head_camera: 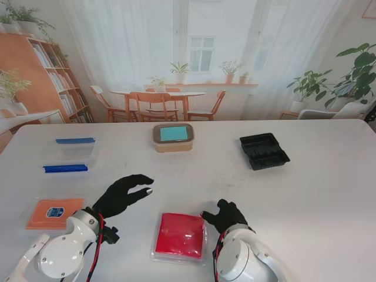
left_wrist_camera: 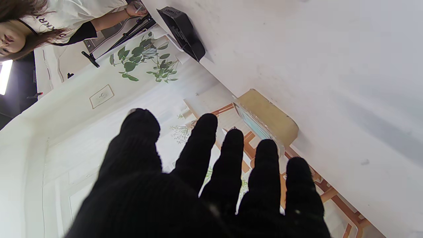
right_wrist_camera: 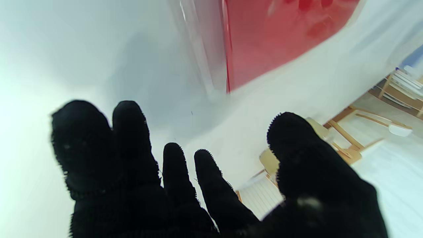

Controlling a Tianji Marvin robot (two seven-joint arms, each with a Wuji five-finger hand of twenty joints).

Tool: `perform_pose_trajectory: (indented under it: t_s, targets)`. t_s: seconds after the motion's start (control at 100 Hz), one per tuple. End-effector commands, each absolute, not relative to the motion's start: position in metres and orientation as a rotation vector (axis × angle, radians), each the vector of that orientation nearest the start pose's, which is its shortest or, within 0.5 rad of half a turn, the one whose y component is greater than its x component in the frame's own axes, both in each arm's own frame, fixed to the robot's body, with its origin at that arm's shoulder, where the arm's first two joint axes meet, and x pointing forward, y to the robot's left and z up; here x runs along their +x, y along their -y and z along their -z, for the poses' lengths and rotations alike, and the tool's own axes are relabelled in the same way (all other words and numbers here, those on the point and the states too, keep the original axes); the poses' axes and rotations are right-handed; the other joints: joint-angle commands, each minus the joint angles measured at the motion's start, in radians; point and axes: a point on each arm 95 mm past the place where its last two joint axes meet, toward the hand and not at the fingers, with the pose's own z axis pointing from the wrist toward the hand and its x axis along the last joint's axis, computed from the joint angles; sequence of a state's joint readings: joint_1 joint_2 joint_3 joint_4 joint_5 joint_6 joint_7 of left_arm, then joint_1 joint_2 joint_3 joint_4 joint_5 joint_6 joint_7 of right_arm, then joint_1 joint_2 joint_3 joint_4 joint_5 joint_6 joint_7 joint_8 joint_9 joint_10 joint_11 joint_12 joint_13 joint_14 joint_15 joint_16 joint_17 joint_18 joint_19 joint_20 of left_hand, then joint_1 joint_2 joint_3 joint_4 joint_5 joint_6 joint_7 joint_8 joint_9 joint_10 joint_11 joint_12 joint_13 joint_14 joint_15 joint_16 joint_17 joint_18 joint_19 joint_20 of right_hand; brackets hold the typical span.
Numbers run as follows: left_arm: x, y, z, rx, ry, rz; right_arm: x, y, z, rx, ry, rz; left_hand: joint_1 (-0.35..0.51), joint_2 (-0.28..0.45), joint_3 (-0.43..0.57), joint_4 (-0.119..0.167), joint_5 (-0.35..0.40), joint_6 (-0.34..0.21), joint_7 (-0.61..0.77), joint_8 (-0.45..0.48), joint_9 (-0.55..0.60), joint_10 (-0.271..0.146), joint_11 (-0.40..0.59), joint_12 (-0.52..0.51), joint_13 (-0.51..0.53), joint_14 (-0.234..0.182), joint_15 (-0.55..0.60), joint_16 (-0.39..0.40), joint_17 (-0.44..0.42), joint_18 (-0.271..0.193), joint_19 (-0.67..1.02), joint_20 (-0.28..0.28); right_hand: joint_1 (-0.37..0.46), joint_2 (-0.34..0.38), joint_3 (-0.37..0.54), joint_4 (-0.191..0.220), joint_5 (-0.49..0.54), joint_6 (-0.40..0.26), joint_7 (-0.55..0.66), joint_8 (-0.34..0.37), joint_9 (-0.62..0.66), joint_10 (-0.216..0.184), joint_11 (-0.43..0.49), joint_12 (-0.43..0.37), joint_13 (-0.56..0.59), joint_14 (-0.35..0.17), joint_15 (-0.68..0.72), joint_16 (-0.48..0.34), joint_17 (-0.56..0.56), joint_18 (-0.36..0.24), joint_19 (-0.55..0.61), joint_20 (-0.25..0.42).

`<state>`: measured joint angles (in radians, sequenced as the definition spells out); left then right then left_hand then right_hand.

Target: Pair container bodies with their lids

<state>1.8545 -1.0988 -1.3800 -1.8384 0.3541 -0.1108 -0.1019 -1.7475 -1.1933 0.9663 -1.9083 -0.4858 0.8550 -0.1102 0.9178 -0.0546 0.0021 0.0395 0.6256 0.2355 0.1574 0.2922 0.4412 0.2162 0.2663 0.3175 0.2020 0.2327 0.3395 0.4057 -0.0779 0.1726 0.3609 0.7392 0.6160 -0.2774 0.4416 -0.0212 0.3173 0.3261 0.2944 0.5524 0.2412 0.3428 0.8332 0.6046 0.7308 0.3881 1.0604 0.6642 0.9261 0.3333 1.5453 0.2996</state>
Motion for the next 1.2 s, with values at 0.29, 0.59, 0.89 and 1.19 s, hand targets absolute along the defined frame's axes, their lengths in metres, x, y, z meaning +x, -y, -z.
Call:
perform_pose_trajectory:
  t_s: [0.29, 0.59, 0.89, 1.19]
  targets:
    - [0.340, -0.008, 0.307, -1.805, -1.221, 1.945, 0.352, -0.041, 0.316, -2.638, 1.577, 2.087, -0.034, 0.019, -0.022, -0.019, -0.008, -0.023, -0.011, -0.004, -0.016, -0.018, -0.012, -0.011, -0.023, -0.016, -0.024, -0.007, -0.013, -0.002, -0.010, 0.012, 0.092, -0.060, -0.005, 0.020, 0.034, -0.136, -0.004, -0.024, 0.043, -0.135, -0.147, -0.104, -0.231, -0.119, -0.178, -0.060, -0.449, -0.028, -0.115, 0.179]
    - [0.356, -0.009, 0.306, -1.803, -1.210, 1.914, 0.397, -0.001, 0.303, -2.385, 1.873, 2.152, -0.034, 0.020, -0.022, -0.019, -0.009, -0.024, -0.011, -0.004, -0.016, -0.018, -0.012, -0.010, -0.023, -0.016, -0.024, -0.007, -0.014, -0.003, -0.011, 0.010, 0.184, -0.125, -0.030, 0.024, 0.074, -0.257, -0.004, -0.050, 0.083, -0.251, -0.303, -0.154, -0.365, -0.207, -0.441, -0.142, -0.800, -0.088, -0.428, 0.211]
    - [0.373, -0.010, 0.310, -1.812, -1.213, 1.885, 0.436, 0.030, 0.305, -2.132, 2.274, 2.114, -0.034, 0.020, -0.022, -0.019, -0.009, -0.023, -0.011, -0.004, -0.017, -0.019, -0.012, -0.010, -0.025, -0.017, -0.025, -0.007, -0.014, -0.004, -0.012, 0.009, 0.184, -0.206, 0.066, 0.020, 0.057, -0.261, 0.001, -0.054, 0.019, -0.314, -0.327, -0.158, -0.482, -0.278, -0.526, -0.168, -0.900, -0.141, -0.579, 0.237]
    - [0.390, -0.014, 0.309, -1.806, -1.204, 1.884, 0.459, 0.051, 0.313, -2.085, 2.537, 1.998, -0.034, 0.021, -0.022, -0.019, -0.009, -0.023, -0.012, -0.004, -0.018, -0.019, -0.012, -0.009, -0.025, -0.017, -0.024, -0.007, -0.015, -0.005, -0.015, 0.009, 0.151, -0.248, 0.103, 0.008, 0.022, -0.220, 0.007, -0.052, -0.060, -0.312, -0.305, -0.154, -0.619, -0.326, -0.575, -0.204, -1.030, -0.212, -0.742, 0.236]
